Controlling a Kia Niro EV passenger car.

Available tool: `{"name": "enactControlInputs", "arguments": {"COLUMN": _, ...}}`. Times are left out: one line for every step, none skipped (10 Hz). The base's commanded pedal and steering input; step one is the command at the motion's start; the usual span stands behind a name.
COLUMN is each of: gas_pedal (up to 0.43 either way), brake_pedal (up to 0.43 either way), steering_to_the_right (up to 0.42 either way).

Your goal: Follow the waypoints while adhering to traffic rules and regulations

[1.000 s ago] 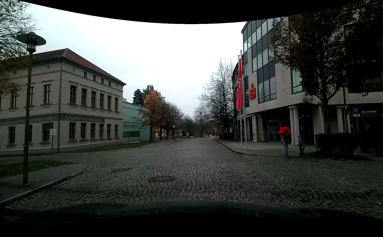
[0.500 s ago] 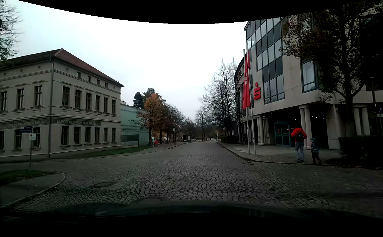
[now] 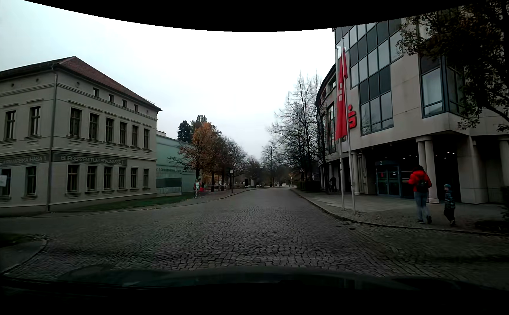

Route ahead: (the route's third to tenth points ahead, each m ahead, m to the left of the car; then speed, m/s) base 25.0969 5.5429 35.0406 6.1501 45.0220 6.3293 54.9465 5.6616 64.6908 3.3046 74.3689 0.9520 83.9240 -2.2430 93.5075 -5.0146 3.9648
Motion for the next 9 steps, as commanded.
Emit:
{"name": "enactControlInputs", "arguments": {"gas_pedal": 0.189, "brake_pedal": 0.000, "steering_to_the_right": 0.009}}
{"name": "enactControlInputs", "arguments": {"gas_pedal": 0.189, "brake_pedal": 0.000, "steering_to_the_right": 0.011}}
{"name": "enactControlInputs", "arguments": {"gas_pedal": 0.189, "brake_pedal": 0.000, "steering_to_the_right": 0.010}}
{"name": "enactControlInputs", "arguments": {"gas_pedal": 0.197, "brake_pedal": 0.000, "steering_to_the_right": 0.009}}
{"name": "enactControlInputs", "arguments": {"gas_pedal": 0.197, "brake_pedal": 0.000, "steering_to_the_right": 0.016}}
{"name": "enactControlInputs", "arguments": {"gas_pedal": 0.197, "brake_pedal": 0.000, "steering_to_the_right": 0.018}}
{"name": "enactControlInputs", "arguments": {"gas_pedal": 0.197, "brake_pedal": 0.000, "steering_to_the_right": 0.018}}
{"name": "enactControlInputs", "arguments": {"gas_pedal": 0.189, "brake_pedal": 0.000, "steering_to_the_right": 0.018}}
{"name": "enactControlInputs", "arguments": {"gas_pedal": 0.189, "brake_pedal": 0.000, "steering_to_the_right": 0.018}}
